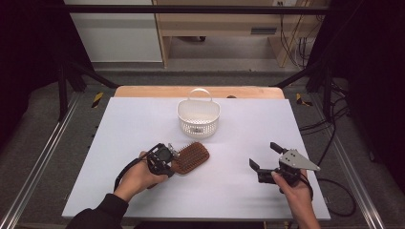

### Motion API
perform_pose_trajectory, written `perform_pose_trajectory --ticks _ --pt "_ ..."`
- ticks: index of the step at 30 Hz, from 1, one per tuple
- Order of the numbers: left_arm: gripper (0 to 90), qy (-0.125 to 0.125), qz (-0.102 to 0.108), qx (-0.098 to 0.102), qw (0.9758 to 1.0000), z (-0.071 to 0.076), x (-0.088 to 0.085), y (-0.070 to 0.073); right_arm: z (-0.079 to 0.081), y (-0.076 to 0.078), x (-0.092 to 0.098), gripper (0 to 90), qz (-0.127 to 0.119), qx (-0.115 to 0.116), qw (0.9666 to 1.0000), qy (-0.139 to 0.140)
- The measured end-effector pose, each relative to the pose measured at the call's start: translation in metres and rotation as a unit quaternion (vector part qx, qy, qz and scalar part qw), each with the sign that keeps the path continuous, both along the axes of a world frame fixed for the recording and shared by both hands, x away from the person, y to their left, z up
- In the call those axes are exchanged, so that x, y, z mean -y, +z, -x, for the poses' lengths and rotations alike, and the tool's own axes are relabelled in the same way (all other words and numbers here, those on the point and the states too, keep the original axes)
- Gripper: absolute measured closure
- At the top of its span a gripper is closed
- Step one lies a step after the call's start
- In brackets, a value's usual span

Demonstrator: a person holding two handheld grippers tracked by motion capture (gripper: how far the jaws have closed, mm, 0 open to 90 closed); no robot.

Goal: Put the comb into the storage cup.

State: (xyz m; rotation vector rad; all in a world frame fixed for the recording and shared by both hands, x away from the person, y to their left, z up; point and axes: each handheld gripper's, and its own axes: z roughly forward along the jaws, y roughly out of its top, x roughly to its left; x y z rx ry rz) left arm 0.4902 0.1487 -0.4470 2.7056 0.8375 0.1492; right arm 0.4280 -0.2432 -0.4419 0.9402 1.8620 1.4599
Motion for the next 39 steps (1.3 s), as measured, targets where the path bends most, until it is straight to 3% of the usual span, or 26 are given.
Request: perform_pose_trajectory --ticks 5,13,17,21,24,26,28,31,33,34,37,39 --pt "68.2 0.004 0.008 -0.002 1.0 -0.001 -0.001 -0.001 0.0 0.0 0.0 2.7 -0.001 -0.001 1.0 0.001" --pt "72.1 0.009 0.019 0.023 0.9995 0.006 -0.003 -0.003 0.0 -0.001 0.001 2.7 -0.005 -0.003 1.0 -0.001" --pt "72.2 0.012 0.033 0.054 0.9979 0.015 -0.007 -0.004 0.0 0.0 0.002 2.7 -0.008 -0.003 1.0 -0.002" --pt "72.1 0.016 0.057 0.099 0.9933 0.028 -0.009 -0.002 0.001 0.002 0.003 2.4 -0.014 -0.001 0.9999 -0.002" --pt "72.1 0.021 0.083 0.136 0.987 0.037 -0.011 0.002 0.002 0.003 0.001 2.4 -0.02 -0.002 0.9998 0.001" --pt "72.1 0.027 0.095 0.163 0.9817 0.042 -0.011 0.005 0.003 0.004 -0.001 2.5 -0.027 -0.007 0.9996 0.004" --pt "72.2 0.032 0.115 0.189 0.9747 0.046 -0.012 0.007 0.003 0.004 -0.004 2.5 -0.033 -0.014 0.9993 0.006" --pt "72.2 0.033 0.124 0.218 0.9675 0.05 -0.013 0.008 0.003 0.005 -0.009 2.7 -0.049 -0.026 0.9984 0.009" --pt "72.1 0.019 0.13 0.257 0.9574 0.055 -0.012 0.008 0.003 0.006 -0.015 2.9 -0.065 -0.033 0.9972 0.015" --pt "72.2 0.014 0.138 0.267 0.9537 0.058 -0.011 0.009 0.003 0.007 -0.018 3.0 -0.076 -0.037 0.9963 0.018" --pt "72.2 0.02 0.153 0.277 0.9484 0.061 -0.009 0.008 0.004 0.009 -0.032 3.5 -0.111 -0.052 0.9919 0.032" --pt "72.2 0.018 0.164 0.284 0.9446 0.062 -0.008 0.005 0.005 0.01 -0.043 4.0 -0.12 -0.059 0.99 0.044"
